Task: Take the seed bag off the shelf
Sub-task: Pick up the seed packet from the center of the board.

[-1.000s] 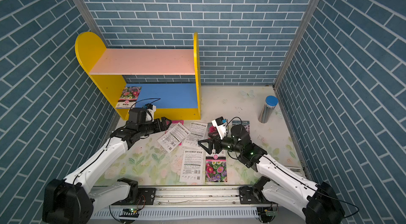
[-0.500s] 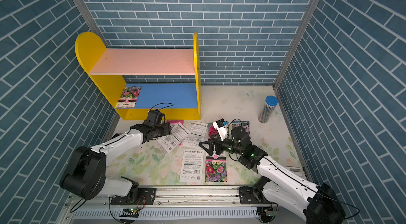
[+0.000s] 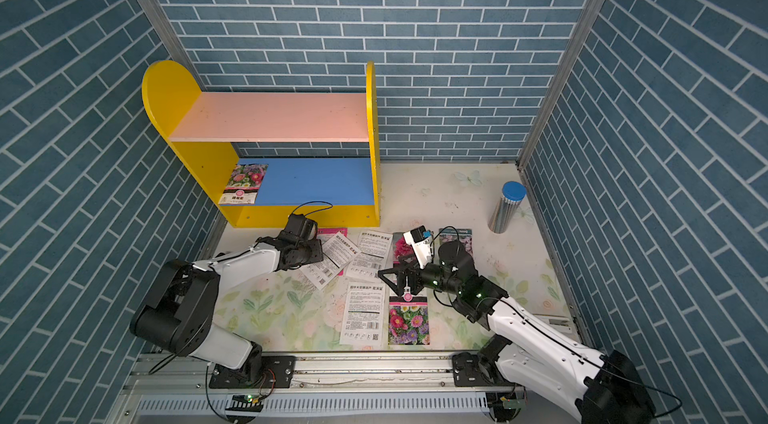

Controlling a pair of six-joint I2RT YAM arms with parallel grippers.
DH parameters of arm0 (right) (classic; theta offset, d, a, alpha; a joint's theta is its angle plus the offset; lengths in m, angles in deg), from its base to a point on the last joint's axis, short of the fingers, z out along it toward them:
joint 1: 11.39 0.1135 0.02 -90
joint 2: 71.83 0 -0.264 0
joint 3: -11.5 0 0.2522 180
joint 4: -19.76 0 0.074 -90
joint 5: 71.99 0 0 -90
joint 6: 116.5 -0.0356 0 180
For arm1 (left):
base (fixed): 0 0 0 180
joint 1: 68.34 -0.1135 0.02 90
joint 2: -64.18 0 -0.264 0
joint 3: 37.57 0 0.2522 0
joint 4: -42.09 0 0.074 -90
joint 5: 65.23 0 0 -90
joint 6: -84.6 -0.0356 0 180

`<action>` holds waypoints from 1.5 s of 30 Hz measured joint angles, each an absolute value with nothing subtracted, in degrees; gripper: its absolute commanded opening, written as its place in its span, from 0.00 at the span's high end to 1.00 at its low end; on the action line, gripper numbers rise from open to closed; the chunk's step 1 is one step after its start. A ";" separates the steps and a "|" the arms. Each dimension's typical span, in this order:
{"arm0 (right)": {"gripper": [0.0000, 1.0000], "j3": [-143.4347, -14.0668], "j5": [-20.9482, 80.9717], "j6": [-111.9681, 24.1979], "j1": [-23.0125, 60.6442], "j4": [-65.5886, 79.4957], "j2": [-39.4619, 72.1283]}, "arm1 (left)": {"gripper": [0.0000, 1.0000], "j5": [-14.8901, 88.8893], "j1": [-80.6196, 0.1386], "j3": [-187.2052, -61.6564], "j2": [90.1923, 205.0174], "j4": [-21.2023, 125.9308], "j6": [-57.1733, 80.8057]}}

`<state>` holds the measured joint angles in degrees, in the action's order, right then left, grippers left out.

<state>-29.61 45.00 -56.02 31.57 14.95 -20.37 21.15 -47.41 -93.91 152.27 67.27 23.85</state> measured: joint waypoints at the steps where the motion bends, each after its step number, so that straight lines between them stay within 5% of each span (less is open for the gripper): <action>1: 0.00 -29.61 44.97 -56.02 31.57 14.93 -20.39 | 0.48 21.15 -47.30 -93.91 152.47 67.24 23.79; 19: 0.00 -28.61 44.73 -56.02 31.57 14.56 -21.29 | 0.73 26.09 -43.39 -93.08 150.85 68.75 23.72; 32: 0.00 -27.65 44.75 -56.08 31.57 14.87 -22.38 | 0.66 29.04 -41.99 -93.13 150.63 70.28 23.28; 40: 0.29 -25.88 44.89 -60.80 32.86 24.35 -12.98 | 0.66 30.42 -41.99 -93.17 151.20 70.11 23.31; 45: 0.69 -27.21 42.09 -63.30 36.54 28.20 -2.88 | 0.66 30.49 -41.99 -93.17 151.20 70.11 23.31</action>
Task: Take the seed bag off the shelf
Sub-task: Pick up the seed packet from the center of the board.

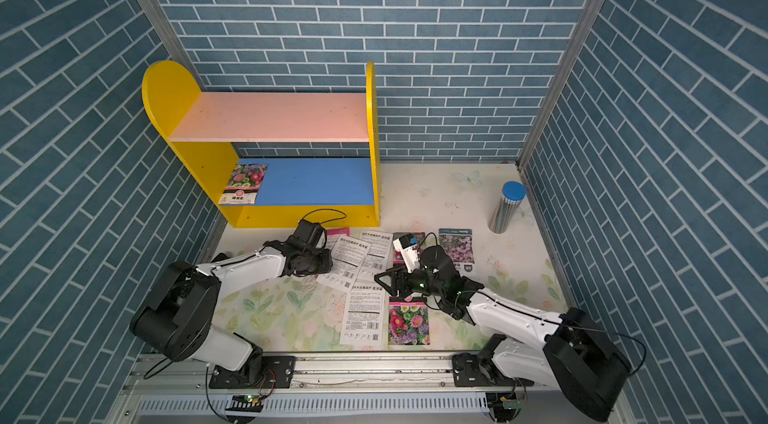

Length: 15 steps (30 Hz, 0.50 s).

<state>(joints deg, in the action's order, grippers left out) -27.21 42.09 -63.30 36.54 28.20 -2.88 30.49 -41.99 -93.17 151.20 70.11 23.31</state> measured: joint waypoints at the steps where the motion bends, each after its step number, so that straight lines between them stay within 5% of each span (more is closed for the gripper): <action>1: 0.80 -27.91 41.50 -63.58 36.97 28.61 -1.16 | 0.66 30.49 -41.99 -93.17 151.20 70.11 23.31; 3: 1.00 -29.85 40.19 -64.24 37.87 29.90 2.89 | 0.66 30.55 -41.99 -93.17 151.20 70.09 23.31; 15: 1.00 -41.20 34.90 -65.72 40.67 34.76 22.71 | 0.66 31.03 -41.99 -93.17 151.18 69.80 23.31</action>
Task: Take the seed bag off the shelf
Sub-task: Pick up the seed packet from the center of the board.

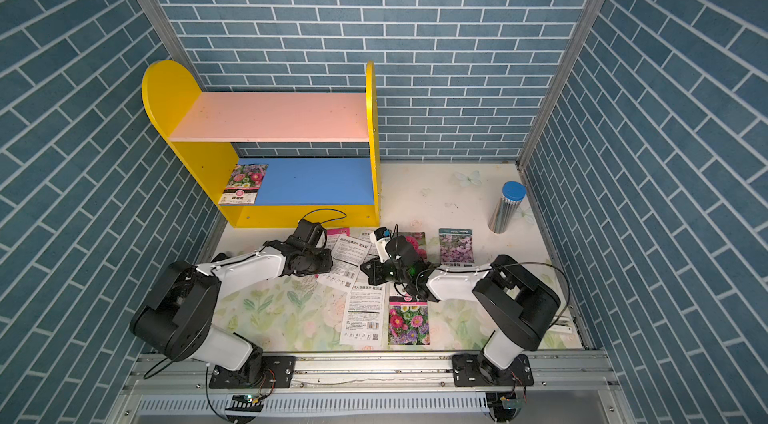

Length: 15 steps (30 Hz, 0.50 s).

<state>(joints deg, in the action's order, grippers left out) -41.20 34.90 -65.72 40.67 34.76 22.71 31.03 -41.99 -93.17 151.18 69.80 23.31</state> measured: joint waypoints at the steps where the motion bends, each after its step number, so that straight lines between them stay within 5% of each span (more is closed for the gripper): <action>1: 1.00 -42.09 34.70 -65.74 40.73 34.86 24.18 | 0.66 31.08 -41.99 -93.17 151.18 69.69 23.31; 15: 1.00 -49.72 31.27 -65.72 40.93 33.36 36.20 | 0.64 32.02 -41.99 -93.17 150.96 68.99 23.31</action>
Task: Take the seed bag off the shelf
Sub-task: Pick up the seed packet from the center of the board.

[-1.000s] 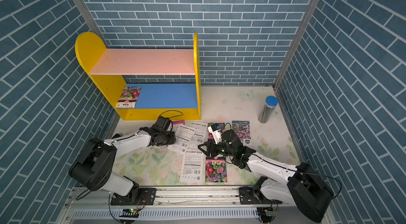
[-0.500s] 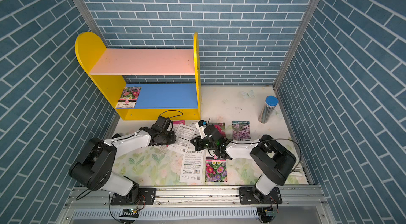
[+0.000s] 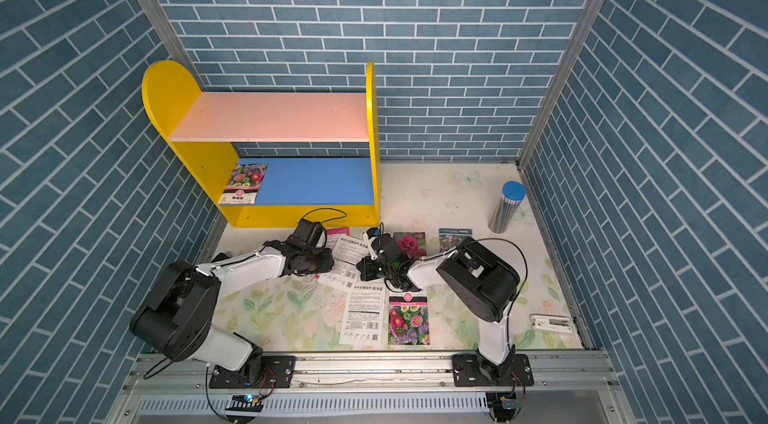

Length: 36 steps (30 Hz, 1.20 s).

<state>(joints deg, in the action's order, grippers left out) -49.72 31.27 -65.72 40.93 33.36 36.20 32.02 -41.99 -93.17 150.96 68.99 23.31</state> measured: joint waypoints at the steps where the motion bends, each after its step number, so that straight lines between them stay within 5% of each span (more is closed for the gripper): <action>1: 1.00 -50.18 30.92 -65.72 41.02 32.90 36.37 | 0.64 32.45 -41.99 -93.17 150.85 68.80 23.31; 12: 1.00 -52.41 27.03 -65.70 41.69 29.16 36.98 | 0.59 36.63 -42.01 -93.17 151.26 67.14 23.17; 26: 1.00 -52.41 26.13 -65.70 41.72 29.18 37.05 | 0.99 39.67 -42.08 -93.61 153.71 64.51 23.15; 34: 1.00 -52.37 26.39 -65.64 41.72 29.49 37.03 | 1.00 39.80 -42.03 -94.22 153.36 65.61 23.04; 36: 0.83 -52.35 26.94 -65.48 41.72 29.53 36.81 | 1.00 39.43 -42.01 -94.50 152.75 66.65 22.85</action>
